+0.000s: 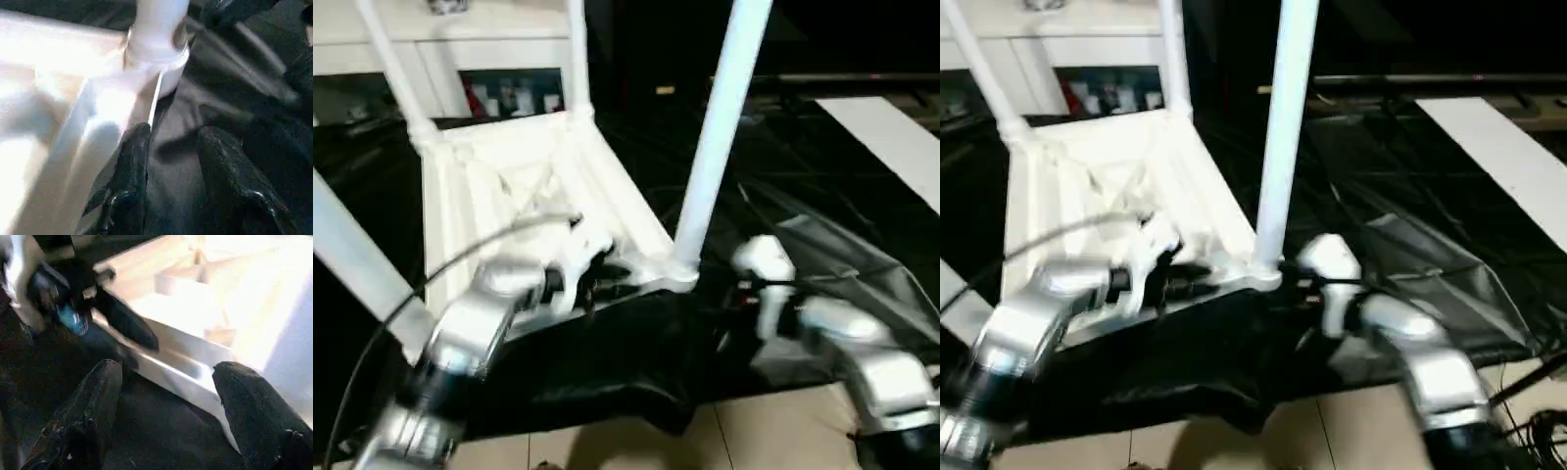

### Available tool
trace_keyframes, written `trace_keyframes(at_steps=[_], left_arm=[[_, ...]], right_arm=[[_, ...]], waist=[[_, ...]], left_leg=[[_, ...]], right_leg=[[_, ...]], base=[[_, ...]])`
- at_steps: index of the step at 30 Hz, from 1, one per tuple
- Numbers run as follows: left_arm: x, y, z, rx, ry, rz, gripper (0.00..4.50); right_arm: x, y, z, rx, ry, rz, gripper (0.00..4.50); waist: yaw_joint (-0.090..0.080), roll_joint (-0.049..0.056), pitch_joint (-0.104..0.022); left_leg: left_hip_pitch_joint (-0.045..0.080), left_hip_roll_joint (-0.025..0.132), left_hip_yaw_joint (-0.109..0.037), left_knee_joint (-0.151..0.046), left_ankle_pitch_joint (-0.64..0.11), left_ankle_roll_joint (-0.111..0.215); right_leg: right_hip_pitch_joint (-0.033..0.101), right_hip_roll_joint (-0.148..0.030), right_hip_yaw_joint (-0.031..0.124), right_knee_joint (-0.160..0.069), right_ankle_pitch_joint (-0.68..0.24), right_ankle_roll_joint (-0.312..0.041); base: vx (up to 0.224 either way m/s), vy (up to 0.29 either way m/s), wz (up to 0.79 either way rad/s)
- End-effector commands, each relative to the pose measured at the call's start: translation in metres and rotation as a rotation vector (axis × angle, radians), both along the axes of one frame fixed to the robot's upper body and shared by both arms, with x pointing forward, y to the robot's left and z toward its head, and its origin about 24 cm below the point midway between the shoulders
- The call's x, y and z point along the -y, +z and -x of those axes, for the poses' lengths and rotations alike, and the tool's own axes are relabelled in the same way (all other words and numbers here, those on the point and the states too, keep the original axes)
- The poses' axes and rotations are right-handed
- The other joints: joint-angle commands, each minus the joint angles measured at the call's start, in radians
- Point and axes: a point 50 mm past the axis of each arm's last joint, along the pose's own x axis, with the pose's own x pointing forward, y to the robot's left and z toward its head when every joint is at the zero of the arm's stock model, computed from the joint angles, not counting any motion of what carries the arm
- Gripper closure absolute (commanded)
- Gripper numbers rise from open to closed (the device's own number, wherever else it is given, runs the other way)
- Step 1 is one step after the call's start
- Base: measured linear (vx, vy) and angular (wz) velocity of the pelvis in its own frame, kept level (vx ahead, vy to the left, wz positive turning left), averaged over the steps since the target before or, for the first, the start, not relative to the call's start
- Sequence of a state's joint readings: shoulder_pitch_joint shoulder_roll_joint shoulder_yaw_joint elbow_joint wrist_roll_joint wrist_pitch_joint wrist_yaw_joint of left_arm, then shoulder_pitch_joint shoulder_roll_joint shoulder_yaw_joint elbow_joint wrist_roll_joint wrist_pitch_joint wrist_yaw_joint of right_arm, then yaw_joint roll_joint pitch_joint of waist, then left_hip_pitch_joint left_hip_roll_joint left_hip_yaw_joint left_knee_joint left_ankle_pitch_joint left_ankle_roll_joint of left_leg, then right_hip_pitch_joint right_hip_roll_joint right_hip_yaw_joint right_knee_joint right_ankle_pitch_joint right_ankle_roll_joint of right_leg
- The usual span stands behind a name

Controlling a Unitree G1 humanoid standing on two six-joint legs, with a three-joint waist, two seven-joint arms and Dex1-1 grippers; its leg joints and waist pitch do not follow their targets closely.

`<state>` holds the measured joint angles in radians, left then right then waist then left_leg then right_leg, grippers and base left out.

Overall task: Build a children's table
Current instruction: Rotate table base

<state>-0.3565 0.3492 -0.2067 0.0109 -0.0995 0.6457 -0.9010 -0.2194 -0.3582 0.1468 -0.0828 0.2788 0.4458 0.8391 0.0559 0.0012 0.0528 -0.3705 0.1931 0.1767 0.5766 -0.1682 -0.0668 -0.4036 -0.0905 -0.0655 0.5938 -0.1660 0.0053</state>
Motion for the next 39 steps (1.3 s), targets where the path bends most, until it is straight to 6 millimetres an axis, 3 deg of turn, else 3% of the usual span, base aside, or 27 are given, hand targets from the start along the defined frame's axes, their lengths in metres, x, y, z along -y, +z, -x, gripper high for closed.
trace_keyframes(at_steps=[1, 5, 7, 8, 10, 11, 13, 15, 18, 19, 23, 28, 35, 39], left_arm=[[-0.001, 0.005, 0.005, 0.015, -0.004, 0.007, 2.22], [-0.007, 0.001, 0.016, -0.016, 0.022, -0.010, 1.93], [-0.010, -0.001, 0.018, -0.022, 0.033, -0.025, 1.87], [-0.014, -0.005, 0.021, -0.030, 0.062, -0.056, 1.64], [-0.017, -0.008, 0.024, -0.033, 0.087, -0.077, 1.55], [-0.019, -0.010, 0.026, -0.036, 0.099, -0.093, 1.52], [-0.023, -0.015, 0.029, -0.039, 0.128, -0.128, 1.25], [-0.024, -0.016, 0.030, -0.040, 0.132, -0.135, 1.09], [-0.026, -0.018, 0.032, -0.042, 0.146, -0.159, 0.96], [-0.026, -0.018, 0.033, -0.047, 0.150, -0.159, 0.86], [-0.032, -0.023, 0.038, -0.061, 0.162, -0.191, 0.58], [-0.036, -0.025, 0.041, -0.062, 0.183, -0.207, 0.12], [-0.039, -0.025, 0.041, -0.044, 0.182, -0.213, 0.05], [-0.041, -0.022, 0.046, -0.031, 0.130, -0.174, 0.05]], right_arm=[[-0.010, 0.004, -0.003, 0.013, 0.009, -0.016, 1.25], [-0.031, 0.005, -0.016, 0.055, -0.041, -0.061, 1.25], [-0.033, 0.005, -0.019, 0.063, -0.063, -0.062, 1.25], [-0.039, 0.006, -0.027, 0.072, -0.116, -0.079, 1.25], [-0.042, 0.006, -0.034, 0.082, -0.173, -0.090, 1.25], [-0.045, 0.008, -0.038, 0.081, -0.201, -0.109, 1.25], [-0.050, 0.011, -0.048, 0.068, -0.263, -0.151, 1.25], [-0.050, 0.011, -0.050, 0.065, -0.281, -0.158, 1.25], [-0.047, 0.010, -0.060, 0.063, -0.374, -0.159, 1.25], [-0.044, 0.009, -0.064, 0.057, -0.416, -0.150, 1.25], [-0.028, 0.007, -0.077, 0.057, -0.560, -0.136, 1.25], [-0.012, 0.006, -0.084, 0.066, -0.641, -0.112, 1.25], [0.005, 0.005, -0.088, 0.088, -0.682, -0.077, 1.25], [0.028, 0.007, -0.094, 0.106, -0.754, -0.052, 1.25]], waist=[[0.002, 0.003, -0.058], [-0.001, 0.000, -0.058], [-0.002, -0.003, -0.057], [-0.004, 0.002, -0.057], [-0.005, 0.001, -0.057], [-0.006, -0.006, -0.057], [-0.008, -0.008, -0.057], [-0.008, -0.004, -0.055], [-0.013, -0.012, -0.054], [-0.012, -0.008, -0.055], [-0.012, -0.012, -0.055], [-0.003, -0.014, -0.059], [0.004, -0.016, -0.060], [0.008, -0.017, -0.061]], left_leg=[[0.011, 0.033, -0.011, -0.074, -0.321, 0.008], [0.008, 0.031, -0.012, -0.076, -0.326, -0.004], [0.011, 0.031, -0.010, -0.075, -0.323, -0.005], [0.009, 0.031, -0.012, -0.077, -0.320, -0.010], [0.011, 0.031, -0.012, -0.078, -0.318, -0.018], [0.011, 0.029, -0.011, -0.077, -0.317, -0.018], [0.010, 0.030, -0.011, -0.078, -0.315, -0.018], [0.012, 0.029, -0.011, -0.079, -0.325, -0.022], [0.012, 0.028, -0.010, -0.080, -0.341, -0.027], [0.015, 0.028, -0.012, -0.079, -0.345, -0.032], [0.019, 0.027, -0.010, -0.078, -0.353, -0.038], [0.015, 0.027, -0.009, -0.077, -0.330, -0.039], [0.019, 0.026, -0.006, -0.074, -0.323, -0.033], [0.017, 0.027, -0.006, -0.074, -0.319, -0.035]], right_leg=[[0.036, -0.041, 0.039, -0.080, -0.354, -0.169], [0.034, -0.043, 0.039, -0.076, -0.358, -0.171], [0.034, -0.041, 0.040, -0.080, -0.366, -0.157], [0.033, -0.041, 0.041, -0.075, -0.359, -0.162], [0.032, -0.042, 0.041, -0.076, -0.359, -0.159], [0.032, -0.041, 0.041, -0.077, -0.364, -0.152], [0.032, -0.040, 0.042, -0.075, -0.359, -0.151], [0.031, -0.039, 0.041, -0.076, -0.367, -0.143], [0.029, -0.040, 0.042, -0.079, -0.390, -0.135], [0.028, -0.041, 0.042, -0.078, -0.399, -0.132], [0.024, -0.038, 0.043, -0.078, -0.396, -0.125], [0.028, -0.037, 0.043, -0.070, -0.333, -0.127], [0.026, -0.036, 0.043, -0.071, -0.328, -0.130], [0.027, -0.035, 0.042, -0.068, -0.318, -0.136]], base=[[0.000, 0.000, 0.00], [0.000, 0.000, 0.00], [0.000, 0.000, 0.00], [0.000, 0.000, 0.00], [0.000, 0.000, 0.00], [0.000, 0.000, 0.00], [0.000, 0.000, 0.00], [0.000, 0.000, 0.00], [0.000, 0.000, 0.00], [0.000, 0.000, 0.00], [0.000, 0.000, 0.00], [0.000, 0.000, 0.00], [0.000, 0.000, 0.00], [0.000, 0.000, 0.00]])
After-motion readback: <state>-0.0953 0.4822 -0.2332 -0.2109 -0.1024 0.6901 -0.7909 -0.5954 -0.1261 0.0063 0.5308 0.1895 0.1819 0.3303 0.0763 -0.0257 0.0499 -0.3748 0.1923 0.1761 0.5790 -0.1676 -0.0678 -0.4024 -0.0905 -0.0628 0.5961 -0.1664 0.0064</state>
